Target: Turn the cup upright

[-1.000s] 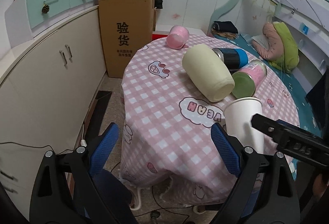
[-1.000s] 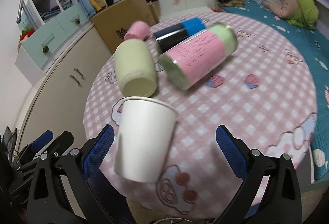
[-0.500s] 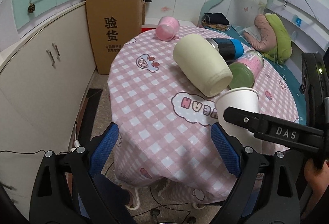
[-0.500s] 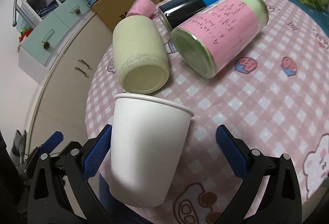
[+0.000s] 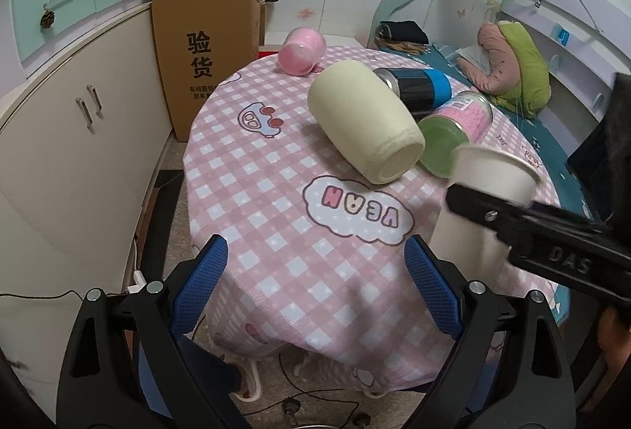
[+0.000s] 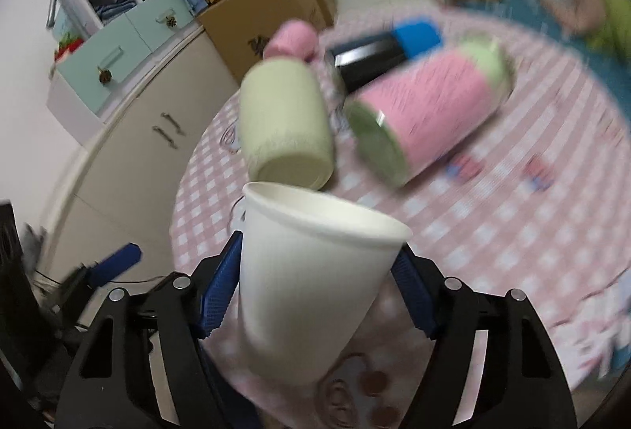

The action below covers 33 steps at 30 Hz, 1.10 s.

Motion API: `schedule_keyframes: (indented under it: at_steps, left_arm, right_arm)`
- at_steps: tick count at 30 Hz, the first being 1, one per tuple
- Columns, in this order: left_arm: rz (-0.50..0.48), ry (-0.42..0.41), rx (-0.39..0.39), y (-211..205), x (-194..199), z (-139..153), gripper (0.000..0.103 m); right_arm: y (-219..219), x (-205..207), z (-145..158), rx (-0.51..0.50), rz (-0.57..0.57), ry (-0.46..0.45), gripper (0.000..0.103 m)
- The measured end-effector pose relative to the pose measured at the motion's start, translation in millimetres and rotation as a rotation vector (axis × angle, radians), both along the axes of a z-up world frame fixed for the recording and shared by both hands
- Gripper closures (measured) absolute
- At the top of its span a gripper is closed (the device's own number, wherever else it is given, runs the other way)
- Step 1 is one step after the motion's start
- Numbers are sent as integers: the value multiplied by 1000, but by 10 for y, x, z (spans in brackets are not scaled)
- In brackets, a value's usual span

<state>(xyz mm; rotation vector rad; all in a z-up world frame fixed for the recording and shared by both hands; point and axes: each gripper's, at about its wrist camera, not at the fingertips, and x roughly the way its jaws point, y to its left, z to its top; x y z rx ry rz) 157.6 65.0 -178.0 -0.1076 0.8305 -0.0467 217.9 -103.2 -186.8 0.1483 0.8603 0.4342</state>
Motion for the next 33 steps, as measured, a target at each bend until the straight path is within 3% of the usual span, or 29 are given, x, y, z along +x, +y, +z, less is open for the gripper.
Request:
schedule_keyframes:
  at_steps: [4,11,15,21,33]
  left_arm:
    - [-10,-8,3,-66,41,21,11]
    - [-15,-15,12,-125,86,47,11]
    - [-9,-12,14,-116,81,50,11]
    - [-5,-34,14,-107,-10,141,11]
    - [-8,-152,33,-148,-429,574,11]
  right_arm:
    - [-22,-40,83,-120,-44,-109,34]
    - [-31,5,23,-166,-50,-120,34]
    - [-29,-27,-11,-173,-49,-122,34]
    - [-85,-107,25,-163,-79,-128,18]
    - [-190,-529,398,-122,-93,-227,15]
